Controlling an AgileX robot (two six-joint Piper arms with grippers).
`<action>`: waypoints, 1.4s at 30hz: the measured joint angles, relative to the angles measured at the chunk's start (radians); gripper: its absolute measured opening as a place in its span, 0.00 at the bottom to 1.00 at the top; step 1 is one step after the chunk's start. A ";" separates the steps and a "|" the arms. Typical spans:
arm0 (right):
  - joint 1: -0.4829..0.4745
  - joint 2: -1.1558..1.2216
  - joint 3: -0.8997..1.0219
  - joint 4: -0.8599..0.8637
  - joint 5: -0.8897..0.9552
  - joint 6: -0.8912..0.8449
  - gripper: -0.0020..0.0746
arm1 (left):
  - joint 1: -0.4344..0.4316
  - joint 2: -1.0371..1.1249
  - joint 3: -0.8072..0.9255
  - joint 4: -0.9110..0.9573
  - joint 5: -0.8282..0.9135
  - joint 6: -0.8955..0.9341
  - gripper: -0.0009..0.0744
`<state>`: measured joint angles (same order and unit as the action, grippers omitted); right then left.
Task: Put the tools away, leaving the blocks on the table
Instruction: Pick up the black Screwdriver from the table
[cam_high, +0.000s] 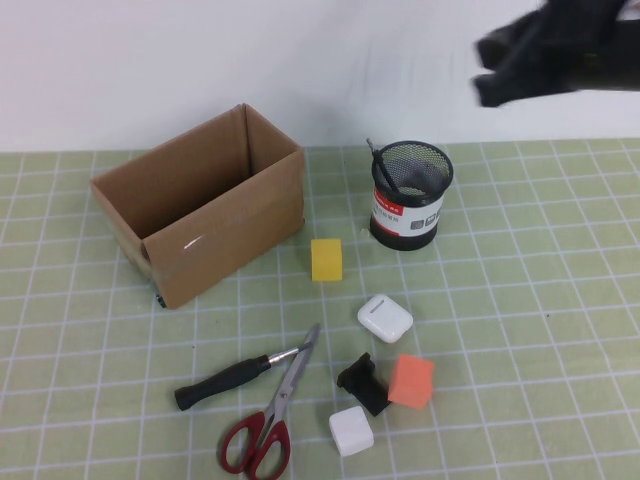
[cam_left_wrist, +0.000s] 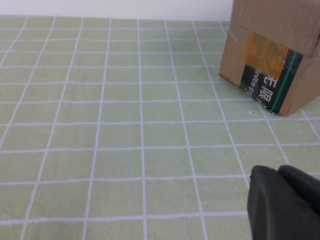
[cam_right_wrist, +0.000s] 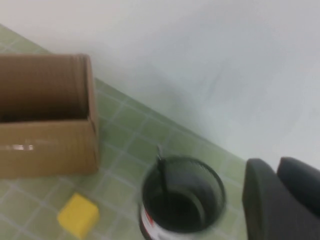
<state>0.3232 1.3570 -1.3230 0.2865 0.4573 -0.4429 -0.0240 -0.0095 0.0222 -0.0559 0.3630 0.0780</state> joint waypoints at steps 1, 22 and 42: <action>-0.005 -0.039 0.037 -0.039 -0.015 0.043 0.02 | 0.000 0.000 0.000 0.000 0.000 0.000 0.01; -0.003 -0.546 0.463 -0.089 0.003 0.188 0.02 | 0.000 0.000 0.000 0.000 0.000 0.000 0.01; -0.162 -0.738 0.670 -0.218 -0.178 0.157 0.02 | 0.000 0.000 0.000 0.000 0.000 0.000 0.01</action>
<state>0.1607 0.6189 -0.6532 0.0690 0.2792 -0.2855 -0.0240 -0.0095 0.0222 -0.0559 0.3630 0.0780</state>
